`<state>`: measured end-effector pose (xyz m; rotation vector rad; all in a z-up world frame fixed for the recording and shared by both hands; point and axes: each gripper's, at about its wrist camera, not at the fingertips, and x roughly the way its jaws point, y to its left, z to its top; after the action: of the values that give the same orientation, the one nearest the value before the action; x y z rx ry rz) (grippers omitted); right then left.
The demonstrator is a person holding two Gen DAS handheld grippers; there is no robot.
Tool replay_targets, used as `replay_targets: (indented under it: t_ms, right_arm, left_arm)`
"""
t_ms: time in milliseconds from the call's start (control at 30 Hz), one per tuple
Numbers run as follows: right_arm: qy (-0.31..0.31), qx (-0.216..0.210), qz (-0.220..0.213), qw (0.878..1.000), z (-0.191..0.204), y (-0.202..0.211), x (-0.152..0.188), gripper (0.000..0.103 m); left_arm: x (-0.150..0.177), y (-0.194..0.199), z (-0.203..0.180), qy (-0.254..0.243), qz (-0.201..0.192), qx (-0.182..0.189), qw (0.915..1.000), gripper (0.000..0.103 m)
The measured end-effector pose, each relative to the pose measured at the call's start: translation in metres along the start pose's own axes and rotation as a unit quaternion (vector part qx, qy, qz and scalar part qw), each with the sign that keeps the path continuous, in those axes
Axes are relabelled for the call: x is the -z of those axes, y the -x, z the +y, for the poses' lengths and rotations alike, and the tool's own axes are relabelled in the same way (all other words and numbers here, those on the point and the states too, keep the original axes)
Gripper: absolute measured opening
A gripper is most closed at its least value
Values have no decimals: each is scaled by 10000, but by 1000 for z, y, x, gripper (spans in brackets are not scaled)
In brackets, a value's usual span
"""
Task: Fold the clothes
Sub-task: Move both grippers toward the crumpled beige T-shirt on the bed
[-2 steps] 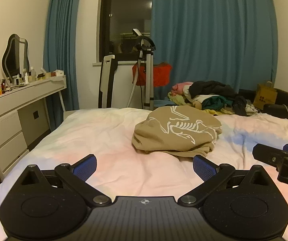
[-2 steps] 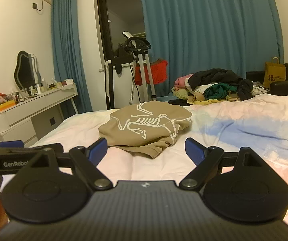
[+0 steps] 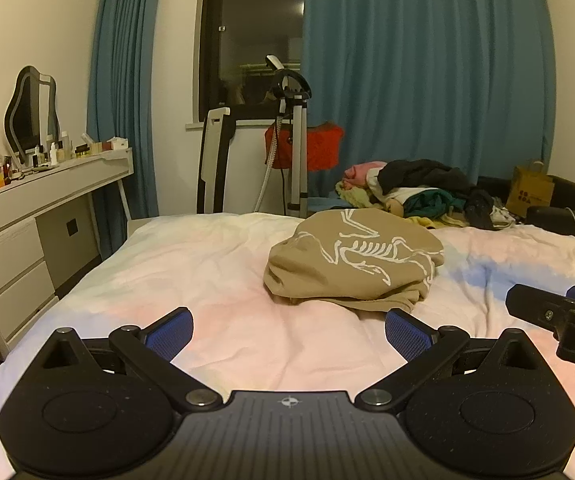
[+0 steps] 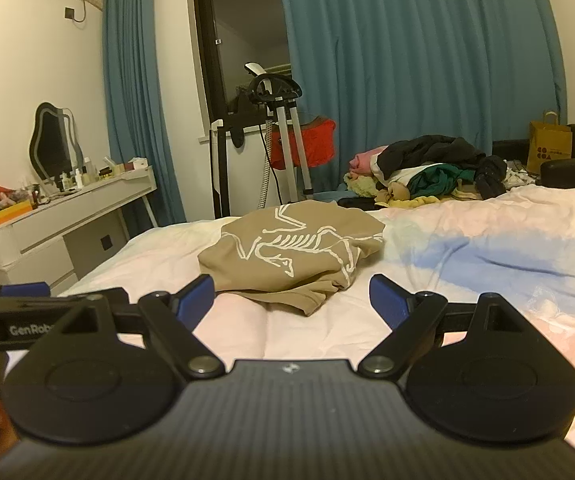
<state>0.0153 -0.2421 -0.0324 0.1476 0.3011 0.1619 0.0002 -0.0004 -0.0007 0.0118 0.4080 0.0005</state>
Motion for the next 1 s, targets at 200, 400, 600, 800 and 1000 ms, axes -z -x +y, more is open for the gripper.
replay_targets:
  t_ms: [200,400,600,800,1000]
  right_arm:
    - [118,52,-3,9999,8,1,-1,86]
    - [-12,42,0,10000,3,1,1,86]
    - [3,84,-17,10000,4,3,1,86]
    - [-24,115,34,9999,3,2,2,86]
    - [-31,122,26,9999,4,2,1,86]
  left_arm:
    - [1,-1,-1,-32,21,23,10000,103]
    - [4,-5,-3,-22,24,26,10000,103]
    - [4,-6,-4,0,23,36,10000,103]
    - [4,-3,-2,-8,25,74,10000,103]
    - [5,-3,-2,-6,34,86,10000,103]
